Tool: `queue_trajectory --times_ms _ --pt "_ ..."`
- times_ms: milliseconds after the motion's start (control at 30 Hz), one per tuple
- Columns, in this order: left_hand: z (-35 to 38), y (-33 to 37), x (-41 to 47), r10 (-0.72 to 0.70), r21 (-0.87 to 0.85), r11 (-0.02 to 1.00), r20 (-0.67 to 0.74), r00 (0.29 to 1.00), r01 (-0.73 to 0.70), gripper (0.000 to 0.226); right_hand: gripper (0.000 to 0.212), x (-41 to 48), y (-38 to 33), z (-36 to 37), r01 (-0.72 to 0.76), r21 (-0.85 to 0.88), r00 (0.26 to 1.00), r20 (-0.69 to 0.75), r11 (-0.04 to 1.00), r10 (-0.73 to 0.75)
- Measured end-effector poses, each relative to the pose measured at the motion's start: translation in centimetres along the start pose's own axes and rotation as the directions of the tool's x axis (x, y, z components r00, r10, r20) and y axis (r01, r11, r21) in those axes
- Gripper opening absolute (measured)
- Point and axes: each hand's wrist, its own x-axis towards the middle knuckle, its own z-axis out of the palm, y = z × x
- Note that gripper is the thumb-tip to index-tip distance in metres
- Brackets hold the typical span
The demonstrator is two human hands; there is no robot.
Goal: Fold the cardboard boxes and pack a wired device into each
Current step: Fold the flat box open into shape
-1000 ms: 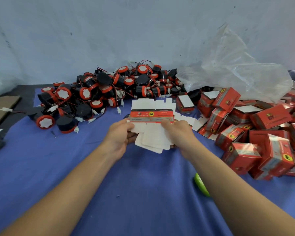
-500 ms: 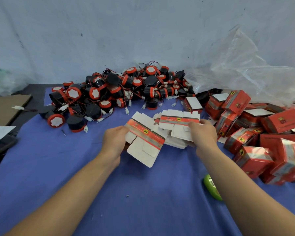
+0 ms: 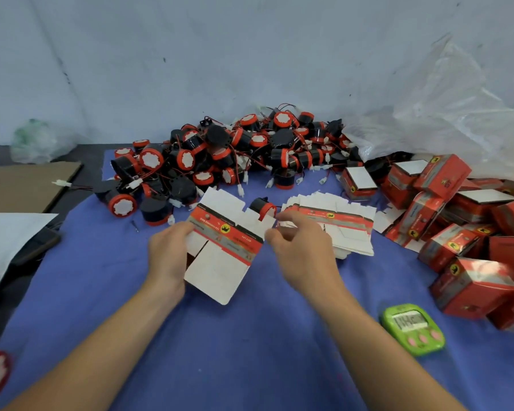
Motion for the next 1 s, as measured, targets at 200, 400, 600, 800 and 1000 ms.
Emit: queue_trajectory --times_ms 200,400,600,800,1000 --pt "-1.7 -0.7 -0.4 0.286 0.244 0.918 0.135 0.949 -0.312 0.02 0.019 -0.3 -0.1 4.5 -0.155 0.426 0.988 0.07 0.891 0.138" --pt "-1.6 -0.3 -1.1 0.471 0.57 0.618 0.282 0.836 -0.541 0.064 0.013 -0.5 2.0 3.8 0.038 0.327 0.979 -0.201 0.944 0.03" --pt "1.0 1.2 -4.4 0.437 0.012 0.862 0.489 0.755 -0.507 0.065 0.039 -3.3 0.6 5.0 0.366 0.284 0.93 -0.129 0.886 -0.343" --pt "1.3 3.0 -4.5 0.385 -0.071 0.92 0.358 0.851 -0.386 0.032 0.055 -3.9 0.6 4.9 0.401 0.194 0.914 -0.017 0.895 -0.406" --pt "1.0 4.0 -4.1 0.275 -0.054 0.96 0.379 0.884 -0.276 0.036 0.07 -4.3 -0.7 4.5 0.27 0.173 0.962 0.001 0.947 -0.274"
